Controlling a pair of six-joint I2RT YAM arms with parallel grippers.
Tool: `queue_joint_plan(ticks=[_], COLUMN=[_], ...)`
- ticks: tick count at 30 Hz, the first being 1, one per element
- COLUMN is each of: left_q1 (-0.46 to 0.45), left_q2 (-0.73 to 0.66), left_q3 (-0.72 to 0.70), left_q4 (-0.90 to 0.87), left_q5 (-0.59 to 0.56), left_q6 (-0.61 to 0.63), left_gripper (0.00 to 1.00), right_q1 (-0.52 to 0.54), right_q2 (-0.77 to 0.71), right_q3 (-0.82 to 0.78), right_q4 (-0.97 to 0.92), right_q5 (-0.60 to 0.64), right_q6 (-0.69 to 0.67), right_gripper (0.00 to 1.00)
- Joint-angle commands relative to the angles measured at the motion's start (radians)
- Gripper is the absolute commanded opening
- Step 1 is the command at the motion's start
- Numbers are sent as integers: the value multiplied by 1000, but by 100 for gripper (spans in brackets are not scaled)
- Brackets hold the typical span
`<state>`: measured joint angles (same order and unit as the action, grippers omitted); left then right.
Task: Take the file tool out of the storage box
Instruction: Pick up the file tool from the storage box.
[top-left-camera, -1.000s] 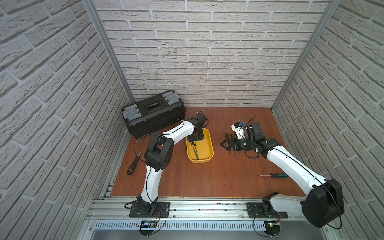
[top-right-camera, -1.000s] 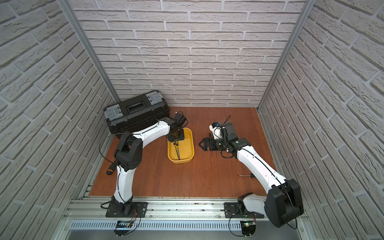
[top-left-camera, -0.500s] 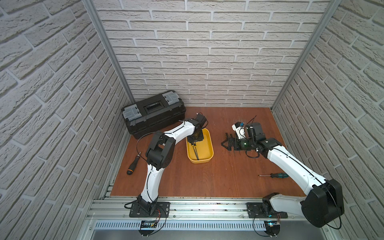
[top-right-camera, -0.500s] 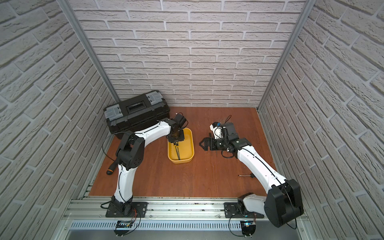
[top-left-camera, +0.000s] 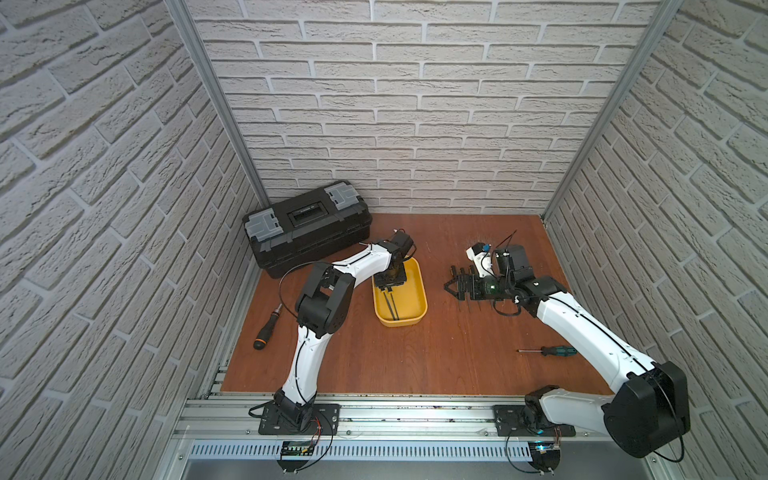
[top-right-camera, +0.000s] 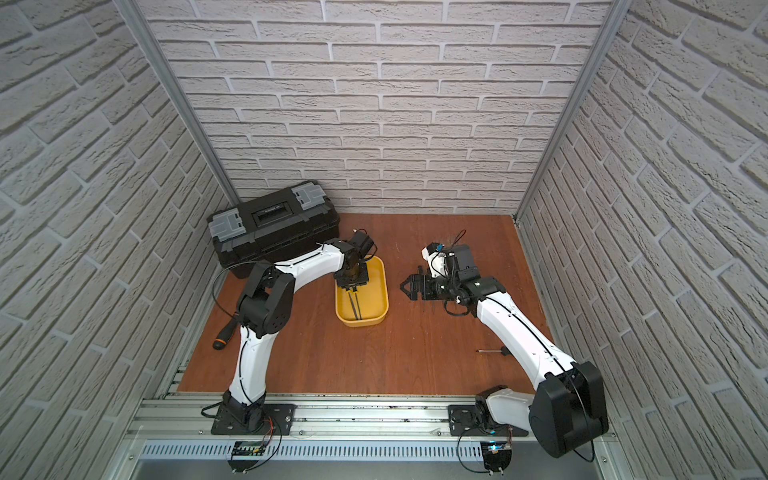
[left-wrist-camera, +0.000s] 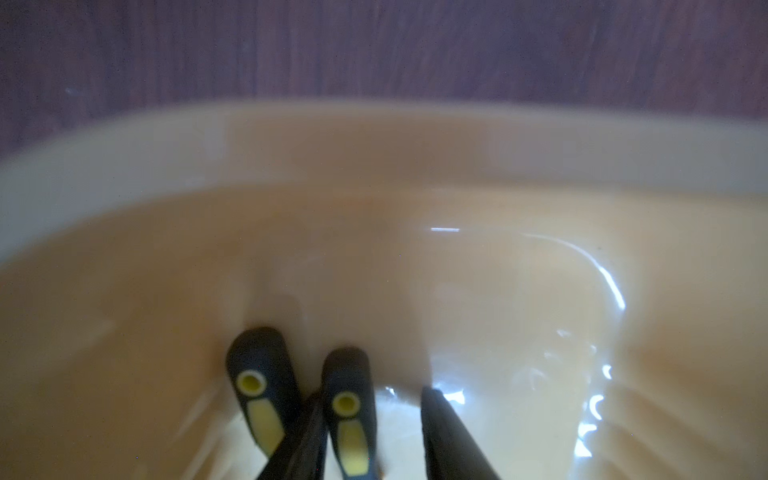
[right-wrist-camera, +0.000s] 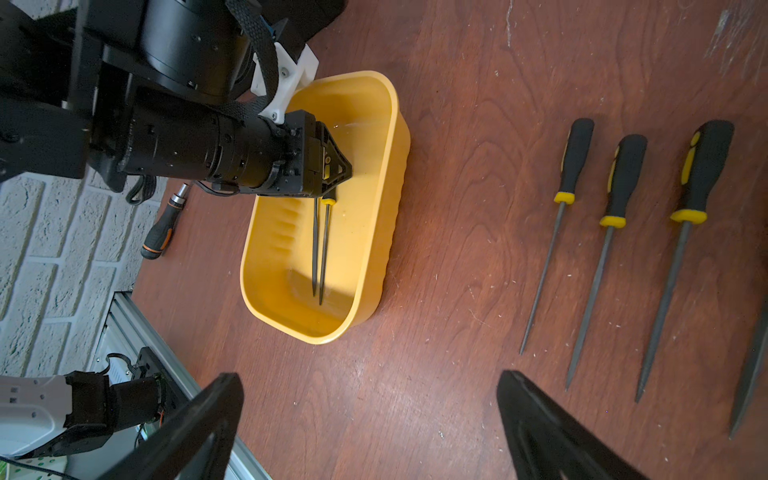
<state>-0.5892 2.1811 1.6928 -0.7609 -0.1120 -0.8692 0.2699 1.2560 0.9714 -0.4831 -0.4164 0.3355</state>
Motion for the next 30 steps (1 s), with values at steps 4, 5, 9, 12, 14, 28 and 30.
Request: queue_joint_plan(ticks=[4, 5, 9, 12, 14, 28, 30], left_q1=[6, 6, 6, 5, 3, 13, 13], left_q2=[14, 14, -1, -39, -80, -362, -384], left_q3=[-14, -17, -31, -57, -85, -242, -259], left_q4=[57, 65, 101, 130, 154, 387, 420], left_q5=[-8, -6, 12, 31, 46, 199, 219], left_q6=[-3, 2, 15, 18, 16, 90, 81], left_gripper=[29, 27, 20, 16, 13, 17, 16], right_q1=[-8, -8, -8, -8, -8, 33, 45], right_q2=[-28, -29, -39, -46, -50, -10, 9], right_q3=[-8, -8, -13, -21, -37, -112, -106], right_q4=[5, 6, 11, 19, 41, 197, 218], right_q5=[-6, -6, -4, -8, -30, -123, -131], right_q6=[-9, -10, -5, 3, 17, 72, 81], right_gripper=[100, 100, 100, 100, 100, 84, 77])
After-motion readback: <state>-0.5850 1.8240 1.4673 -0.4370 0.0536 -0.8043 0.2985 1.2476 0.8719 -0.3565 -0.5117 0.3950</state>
